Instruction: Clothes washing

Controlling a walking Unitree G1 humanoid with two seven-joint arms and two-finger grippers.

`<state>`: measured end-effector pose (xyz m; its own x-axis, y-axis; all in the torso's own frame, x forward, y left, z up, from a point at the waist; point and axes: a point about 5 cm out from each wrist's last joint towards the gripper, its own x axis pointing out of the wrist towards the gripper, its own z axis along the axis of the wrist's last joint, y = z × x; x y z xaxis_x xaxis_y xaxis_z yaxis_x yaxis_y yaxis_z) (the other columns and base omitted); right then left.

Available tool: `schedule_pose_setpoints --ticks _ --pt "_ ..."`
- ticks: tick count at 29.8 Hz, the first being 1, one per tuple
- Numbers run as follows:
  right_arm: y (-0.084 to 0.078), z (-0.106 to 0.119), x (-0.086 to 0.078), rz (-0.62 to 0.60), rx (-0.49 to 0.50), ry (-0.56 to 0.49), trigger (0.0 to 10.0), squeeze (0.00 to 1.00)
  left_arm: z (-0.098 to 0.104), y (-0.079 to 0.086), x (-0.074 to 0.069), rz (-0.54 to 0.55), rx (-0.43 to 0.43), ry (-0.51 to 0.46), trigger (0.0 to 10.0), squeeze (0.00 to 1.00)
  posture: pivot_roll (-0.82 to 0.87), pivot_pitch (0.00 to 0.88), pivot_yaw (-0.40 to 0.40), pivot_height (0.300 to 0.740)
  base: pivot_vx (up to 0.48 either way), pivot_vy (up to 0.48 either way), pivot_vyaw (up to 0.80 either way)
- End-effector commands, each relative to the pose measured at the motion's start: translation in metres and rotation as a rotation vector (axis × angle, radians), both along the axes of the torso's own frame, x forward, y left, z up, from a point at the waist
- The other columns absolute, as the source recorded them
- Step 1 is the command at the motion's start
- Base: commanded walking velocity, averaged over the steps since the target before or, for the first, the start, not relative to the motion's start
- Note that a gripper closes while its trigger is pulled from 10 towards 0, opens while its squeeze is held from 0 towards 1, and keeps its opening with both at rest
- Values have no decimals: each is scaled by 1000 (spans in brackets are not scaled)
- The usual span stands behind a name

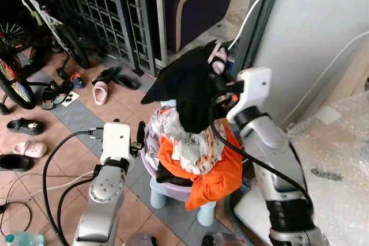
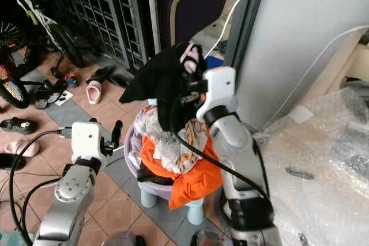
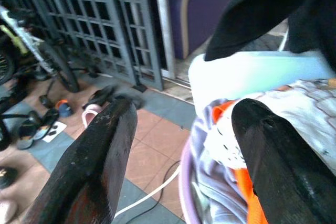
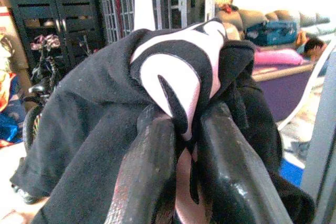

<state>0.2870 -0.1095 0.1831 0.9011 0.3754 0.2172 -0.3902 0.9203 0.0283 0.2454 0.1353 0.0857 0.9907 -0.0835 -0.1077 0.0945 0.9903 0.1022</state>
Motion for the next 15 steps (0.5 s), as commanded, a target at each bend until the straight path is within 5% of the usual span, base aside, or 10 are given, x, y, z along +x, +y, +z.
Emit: schedule_pose_setpoints --ticks 1,3,4,7,15 --pt "5 10 -7 14 4 -43 0 0 2 -7 4 -29 18 -13 10000 0 -27 0 72 740 0 0 0" --pt "5 9 -8 5 14 -31 0 0 2 -9 5 -41 25 -16 10000 0 -28 0 73 740 0 0 0" --pt "6 10 -9 5 7 -33 10000 0 3 -11 7 -44 8 -22 10000 0 -32 0 75 740 0 0 0" --pt "5 8 -10 -24 -13 -16 10000 0 8 -12 9 -58 -3 -50 10000 0 -34 0 77 740 0 0 -165" --pt "-6 14 -5 -94 -59 -56 10000 0 9 -12 10 -59 -2 -64 10000 0 -42 0 74 740 0 0 -777"
